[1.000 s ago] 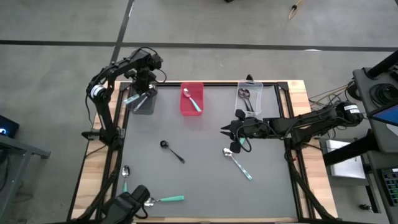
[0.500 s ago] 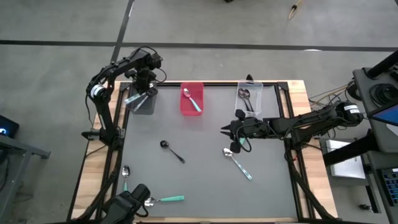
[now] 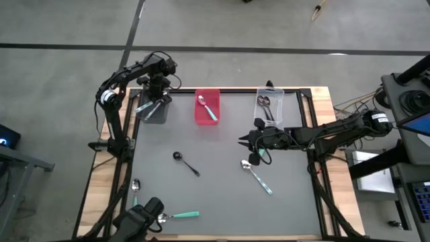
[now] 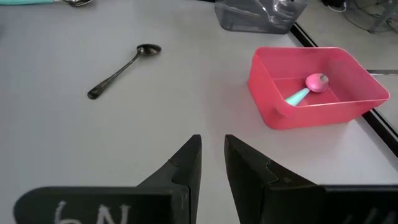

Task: Sort silverware by color (type)
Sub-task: Put the blue patterned spoon into the black bin

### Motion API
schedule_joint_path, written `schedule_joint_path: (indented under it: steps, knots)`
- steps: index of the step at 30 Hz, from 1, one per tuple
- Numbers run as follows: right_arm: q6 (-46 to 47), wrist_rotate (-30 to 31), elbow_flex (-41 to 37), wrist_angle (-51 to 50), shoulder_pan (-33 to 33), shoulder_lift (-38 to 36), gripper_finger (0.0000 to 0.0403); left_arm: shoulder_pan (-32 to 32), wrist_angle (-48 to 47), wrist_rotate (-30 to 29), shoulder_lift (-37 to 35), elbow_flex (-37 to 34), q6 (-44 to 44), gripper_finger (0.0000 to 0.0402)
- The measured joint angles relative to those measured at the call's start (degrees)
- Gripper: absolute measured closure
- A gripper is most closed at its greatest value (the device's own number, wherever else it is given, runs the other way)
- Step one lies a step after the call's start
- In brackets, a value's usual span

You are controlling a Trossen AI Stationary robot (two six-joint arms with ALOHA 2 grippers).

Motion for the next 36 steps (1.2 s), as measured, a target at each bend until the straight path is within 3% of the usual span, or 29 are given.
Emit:
schedule_joint_path:
  steps: [36]
  knots:
    - [-0.02, 0.00, 0.00, -0.22, 0.00, 0.00, 0.0342, 0.02, 1.59, -0.13, 0.00, 0.00, -0.02, 0.0378]
